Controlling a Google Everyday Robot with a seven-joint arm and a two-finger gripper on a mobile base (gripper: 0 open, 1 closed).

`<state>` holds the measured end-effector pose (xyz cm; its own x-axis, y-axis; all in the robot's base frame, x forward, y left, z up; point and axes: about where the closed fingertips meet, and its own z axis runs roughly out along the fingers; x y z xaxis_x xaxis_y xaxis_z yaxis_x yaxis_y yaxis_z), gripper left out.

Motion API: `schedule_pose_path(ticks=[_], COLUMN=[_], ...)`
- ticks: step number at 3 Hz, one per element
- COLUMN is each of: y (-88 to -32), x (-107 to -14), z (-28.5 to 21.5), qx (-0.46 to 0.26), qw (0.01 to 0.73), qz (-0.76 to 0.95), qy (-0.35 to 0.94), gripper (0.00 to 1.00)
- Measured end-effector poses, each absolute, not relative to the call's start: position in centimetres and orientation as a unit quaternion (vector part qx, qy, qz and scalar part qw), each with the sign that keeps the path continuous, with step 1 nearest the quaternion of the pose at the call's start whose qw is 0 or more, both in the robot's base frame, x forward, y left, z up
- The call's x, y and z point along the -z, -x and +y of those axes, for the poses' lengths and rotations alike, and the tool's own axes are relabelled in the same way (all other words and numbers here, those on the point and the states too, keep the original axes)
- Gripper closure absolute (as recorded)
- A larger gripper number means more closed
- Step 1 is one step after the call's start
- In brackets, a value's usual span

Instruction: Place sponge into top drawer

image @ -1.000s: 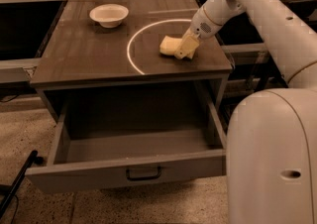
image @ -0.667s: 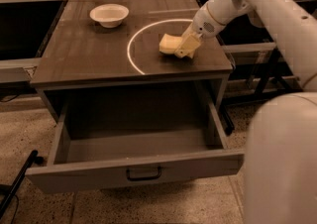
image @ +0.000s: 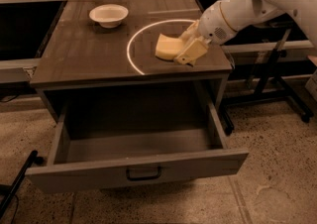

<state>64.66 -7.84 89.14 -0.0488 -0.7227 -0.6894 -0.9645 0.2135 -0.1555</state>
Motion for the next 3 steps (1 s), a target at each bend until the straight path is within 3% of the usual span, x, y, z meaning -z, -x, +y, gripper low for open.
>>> schedule_pose_path(ticks=[3], y=[-62.6], x=[-87.0], z=[-7.1], qx=[-0.189], qw=[0.320], qz=[0.702], qy=[0.607], gripper=[1.00])
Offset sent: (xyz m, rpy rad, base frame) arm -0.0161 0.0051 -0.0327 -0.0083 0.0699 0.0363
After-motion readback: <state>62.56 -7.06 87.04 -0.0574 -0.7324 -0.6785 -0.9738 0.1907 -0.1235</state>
